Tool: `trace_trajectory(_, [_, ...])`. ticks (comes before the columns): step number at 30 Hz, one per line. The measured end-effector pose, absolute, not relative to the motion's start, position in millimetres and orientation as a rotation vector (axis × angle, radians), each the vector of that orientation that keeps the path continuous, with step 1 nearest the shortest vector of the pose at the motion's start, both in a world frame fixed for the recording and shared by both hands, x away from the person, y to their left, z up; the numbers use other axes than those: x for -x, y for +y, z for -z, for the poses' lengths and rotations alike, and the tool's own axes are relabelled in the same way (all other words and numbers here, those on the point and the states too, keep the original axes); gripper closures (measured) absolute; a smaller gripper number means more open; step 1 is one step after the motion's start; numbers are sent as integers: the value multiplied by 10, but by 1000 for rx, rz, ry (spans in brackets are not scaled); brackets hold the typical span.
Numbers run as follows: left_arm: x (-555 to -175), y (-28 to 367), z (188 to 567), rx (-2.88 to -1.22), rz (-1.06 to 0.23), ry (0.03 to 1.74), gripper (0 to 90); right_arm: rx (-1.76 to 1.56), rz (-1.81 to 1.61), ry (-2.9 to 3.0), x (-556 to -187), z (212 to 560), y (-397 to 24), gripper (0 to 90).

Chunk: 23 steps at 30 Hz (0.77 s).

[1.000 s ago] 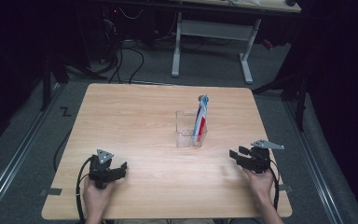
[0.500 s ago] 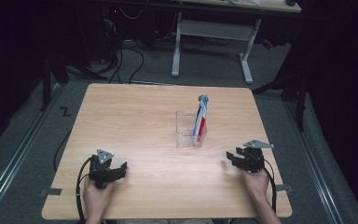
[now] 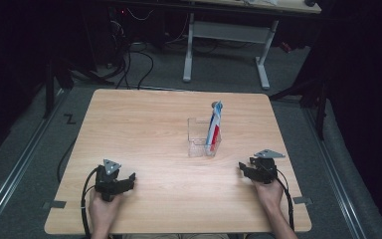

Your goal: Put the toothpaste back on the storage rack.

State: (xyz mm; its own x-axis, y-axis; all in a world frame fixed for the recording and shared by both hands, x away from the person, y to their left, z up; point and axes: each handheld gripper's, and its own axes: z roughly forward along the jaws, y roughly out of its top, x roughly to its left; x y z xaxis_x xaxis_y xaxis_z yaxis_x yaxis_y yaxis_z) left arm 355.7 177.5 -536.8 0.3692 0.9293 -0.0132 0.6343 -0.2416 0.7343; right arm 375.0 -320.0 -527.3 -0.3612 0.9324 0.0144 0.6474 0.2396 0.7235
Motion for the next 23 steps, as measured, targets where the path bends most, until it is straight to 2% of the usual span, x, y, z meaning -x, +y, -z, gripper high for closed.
trace_trajectory(23, [-3556,1774,5370,-1972,-574,1348,213,-1409,-891,2092,-3754,5306,-3157,410])
